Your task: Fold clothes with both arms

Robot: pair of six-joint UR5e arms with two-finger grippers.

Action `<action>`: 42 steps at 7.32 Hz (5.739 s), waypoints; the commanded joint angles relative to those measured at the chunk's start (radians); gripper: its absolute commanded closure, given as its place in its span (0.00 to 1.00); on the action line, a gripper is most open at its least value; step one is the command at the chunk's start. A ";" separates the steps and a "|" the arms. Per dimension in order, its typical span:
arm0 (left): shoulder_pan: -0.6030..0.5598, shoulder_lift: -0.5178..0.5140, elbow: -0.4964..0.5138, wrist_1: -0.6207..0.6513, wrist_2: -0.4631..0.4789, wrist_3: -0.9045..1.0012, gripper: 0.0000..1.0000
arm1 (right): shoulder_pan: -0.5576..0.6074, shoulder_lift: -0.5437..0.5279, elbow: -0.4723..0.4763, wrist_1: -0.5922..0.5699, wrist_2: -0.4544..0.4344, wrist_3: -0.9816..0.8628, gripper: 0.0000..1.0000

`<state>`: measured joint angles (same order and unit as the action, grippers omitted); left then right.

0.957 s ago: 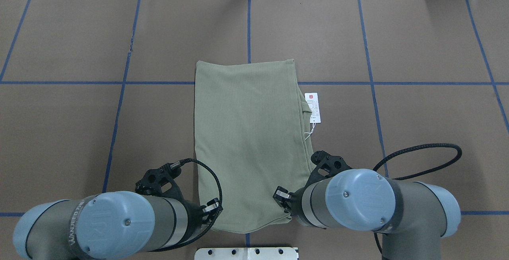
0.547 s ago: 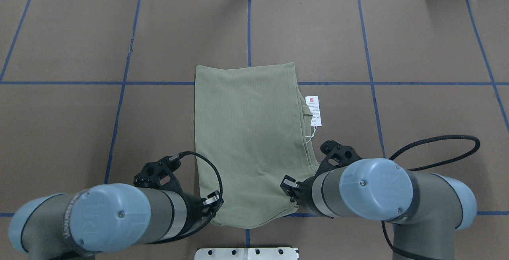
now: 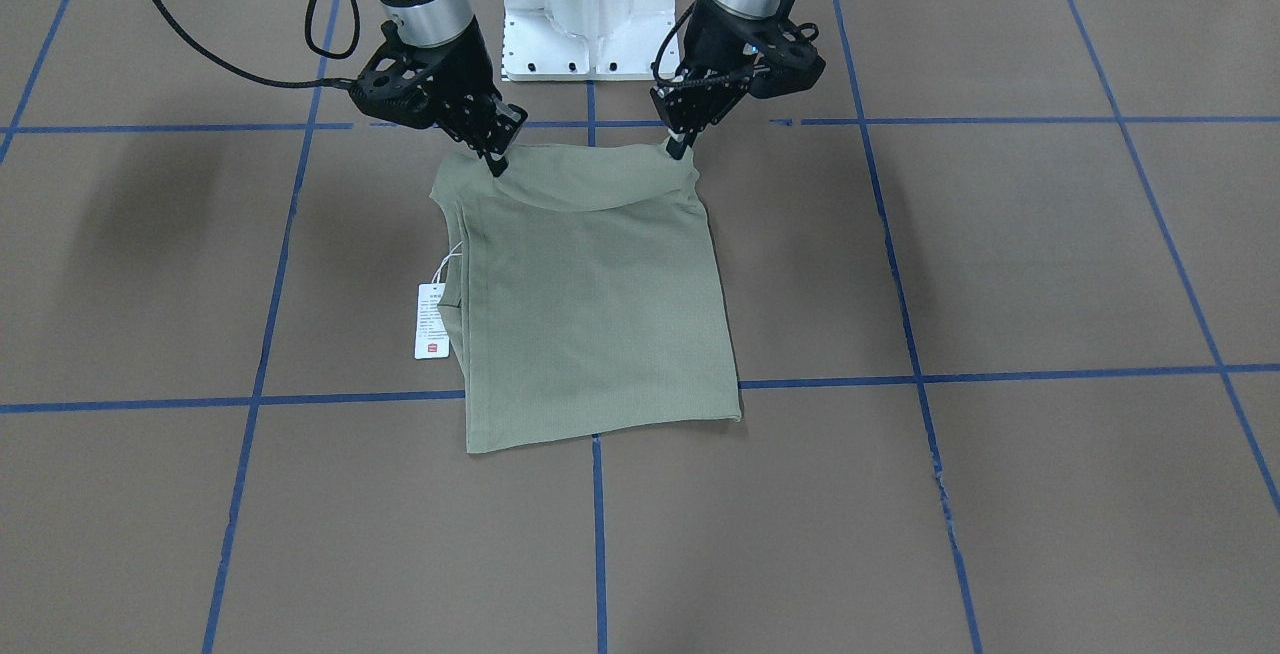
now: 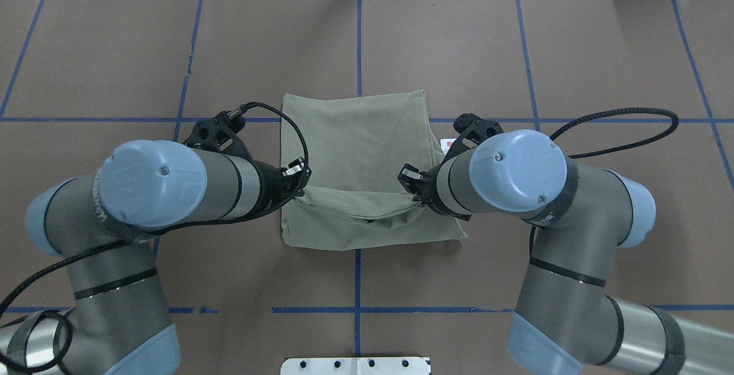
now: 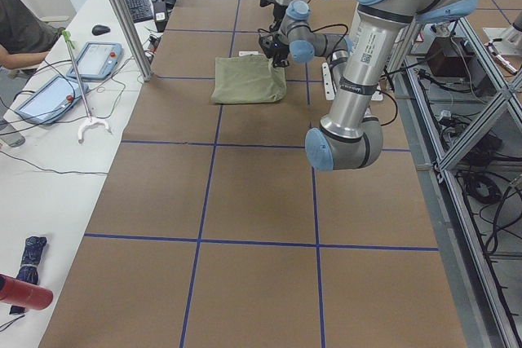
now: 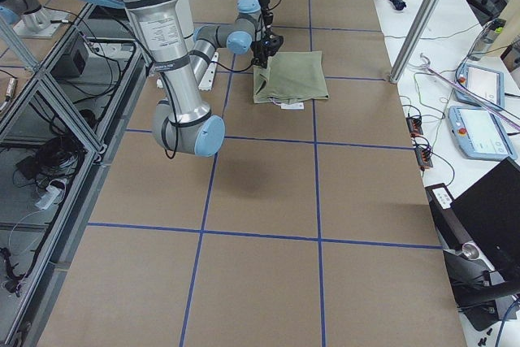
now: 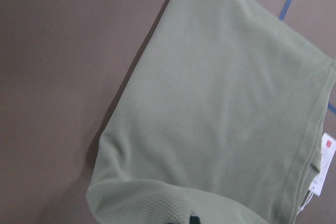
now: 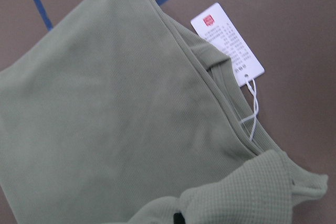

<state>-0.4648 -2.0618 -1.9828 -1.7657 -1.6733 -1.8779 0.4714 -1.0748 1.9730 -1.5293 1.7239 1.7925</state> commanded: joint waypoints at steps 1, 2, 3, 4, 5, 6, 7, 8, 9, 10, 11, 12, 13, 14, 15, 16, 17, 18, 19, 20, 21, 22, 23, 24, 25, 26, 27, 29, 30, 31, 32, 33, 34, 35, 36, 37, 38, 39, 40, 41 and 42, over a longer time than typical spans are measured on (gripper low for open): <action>-0.081 -0.027 0.195 -0.186 0.000 0.032 1.00 | 0.097 0.129 -0.170 0.000 0.000 -0.091 1.00; -0.109 -0.050 0.278 -0.249 0.000 0.083 1.00 | 0.120 0.160 -0.242 0.003 0.005 -0.122 1.00; -0.123 -0.067 0.323 -0.259 0.000 0.118 1.00 | 0.147 0.197 -0.319 0.046 0.009 -0.120 1.00; -0.141 -0.078 0.331 -0.258 0.000 0.128 1.00 | 0.157 0.216 -0.395 0.099 0.011 -0.122 1.00; -0.159 -0.121 0.413 -0.261 0.001 0.131 1.00 | 0.168 0.266 -0.495 0.122 0.023 -0.128 1.00; -0.179 -0.164 0.491 -0.282 0.001 0.150 1.00 | 0.186 0.312 -0.564 0.124 0.051 -0.136 1.00; -0.207 -0.166 0.515 -0.306 0.001 0.166 0.99 | 0.196 0.337 -0.610 0.148 0.055 -0.134 1.00; -0.234 -0.182 0.557 -0.307 -0.002 0.253 0.01 | 0.225 0.340 -0.670 0.214 0.084 -0.137 0.42; -0.286 -0.198 0.606 -0.307 -0.032 0.290 0.00 | 0.243 0.354 -0.750 0.256 0.086 -0.169 0.00; -0.317 -0.199 0.624 -0.308 -0.081 0.325 0.00 | 0.274 0.354 -0.770 0.268 0.104 -0.236 0.00; -0.319 -0.198 0.625 -0.313 -0.083 0.335 0.00 | 0.311 0.354 -0.776 0.268 0.165 -0.257 0.00; -0.322 -0.196 0.624 -0.316 -0.086 0.350 0.00 | 0.326 0.355 -0.775 0.270 0.201 -0.277 0.00; -0.340 -0.192 0.622 -0.316 -0.121 0.411 0.00 | 0.347 0.355 -0.775 0.270 0.226 -0.327 0.00; -0.388 -0.169 0.616 -0.316 -0.190 0.516 0.00 | 0.410 0.349 -0.773 0.261 0.318 -0.411 0.00; -0.443 -0.111 0.581 -0.313 -0.262 0.616 0.00 | 0.471 0.323 -0.769 0.253 0.388 -0.505 0.00; -0.506 -0.040 0.523 -0.311 -0.307 0.740 0.00 | 0.522 0.244 -0.729 0.247 0.425 -0.616 0.00; -0.579 0.053 0.462 -0.308 -0.350 0.908 0.00 | 0.582 0.146 -0.665 0.209 0.430 -0.809 0.00; -0.676 0.159 0.408 -0.296 -0.385 1.091 0.00 | 0.643 0.068 -0.611 0.110 0.430 -1.034 0.00; -0.778 0.231 0.412 -0.285 -0.411 1.267 0.00 | 0.706 -0.009 -0.574 0.069 0.430 -1.244 0.00; -0.884 0.302 0.415 -0.282 -0.410 1.533 0.00 | 0.777 -0.098 -0.553 0.058 0.431 -1.429 0.00; -0.952 0.378 0.420 -0.281 -0.405 1.791 0.00 | 0.850 -0.176 -0.536 0.054 0.445 -1.614 0.00; -1.042 0.414 0.427 -0.232 -0.410 1.918 0.00 | 0.928 -0.239 -0.540 0.041 0.536 -1.769 0.00; -1.077 0.439 0.432 -0.212 -0.414 1.939 0.00 | 1.026 -0.276 -0.530 -0.021 0.568 -1.908 0.00; -1.077 0.486 0.429 -0.234 -0.422 1.927 0.00 | 1.068 -0.337 -0.526 -0.040 0.624 -1.950 0.00; -1.075 0.486 0.441 -0.238 -0.422 1.927 0.00 | 1.070 -0.382 -0.507 -0.004 0.626 -1.941 0.00; -1.077 0.494 0.478 -0.248 -0.422 1.933 0.00 | 1.070 -0.423 -0.497 0.003 0.605 -1.953 0.00; -1.075 0.503 0.514 -0.255 -0.416 1.936 0.00 | 1.075 -0.433 -0.494 0.001 0.596 -1.955 0.00; -1.077 0.506 0.551 -0.215 -0.427 1.938 0.00 | 1.086 -0.473 -0.473 -0.017 0.611 -1.937 0.00; -1.077 0.503 0.524 -0.101 -0.486 1.938 0.00 | 1.086 -0.491 -0.436 -0.058 0.615 -1.935 0.00; -1.077 0.506 0.459 -0.025 -0.537 1.933 0.00 | 1.089 -0.491 -0.393 -0.162 0.618 -1.935 0.00; -1.074 0.523 0.385 0.030 -0.543 1.924 0.00 | 1.108 -0.513 -0.366 -0.198 0.632 -1.935 0.00; -1.069 0.519 0.340 0.084 -0.580 1.922 0.00 | 1.115 -0.527 -0.361 -0.195 0.632 -1.937 0.00; -1.068 0.514 0.308 0.128 -0.618 1.922 0.00 | 1.115 -0.531 -0.365 -0.195 0.626 -1.935 0.00; -1.069 0.519 0.292 0.133 -0.620 1.922 0.00 | 1.118 -0.545 -0.367 -0.175 0.625 -1.937 0.00; -1.069 0.522 0.288 0.132 -0.615 1.924 0.00 | 1.119 -0.548 -0.368 -0.169 0.625 -1.937 0.00; -1.069 0.522 0.286 0.130 -0.612 1.925 0.00 | 1.122 -0.554 -0.367 -0.169 0.625 -1.937 0.00; -1.069 0.523 0.276 0.130 -0.611 1.925 0.00 | 1.133 -0.582 -0.344 -0.166 0.626 -1.935 0.00; -1.069 0.523 0.269 0.132 -0.612 1.925 0.00 | 1.136 -0.592 -0.332 -0.166 0.628 -1.915 0.00; -1.069 0.523 0.266 0.132 -0.612 1.925 0.00 | 1.135 -0.593 -0.292 -0.166 0.628 -1.850 0.00; -1.069 0.523 0.266 0.132 -0.611 1.925 0.00 | 1.135 -0.588 -0.257 -0.164 0.626 -1.769 0.00; -1.069 0.523 0.257 0.132 -0.611 1.925 0.00 | 1.135 -0.588 -0.253 -0.143 0.626 -1.766 0.00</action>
<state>-1.5340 -1.5387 -1.7179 -1.6338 -2.2846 0.0475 1.6058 -1.6634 1.6988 -1.6888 2.3506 -0.0131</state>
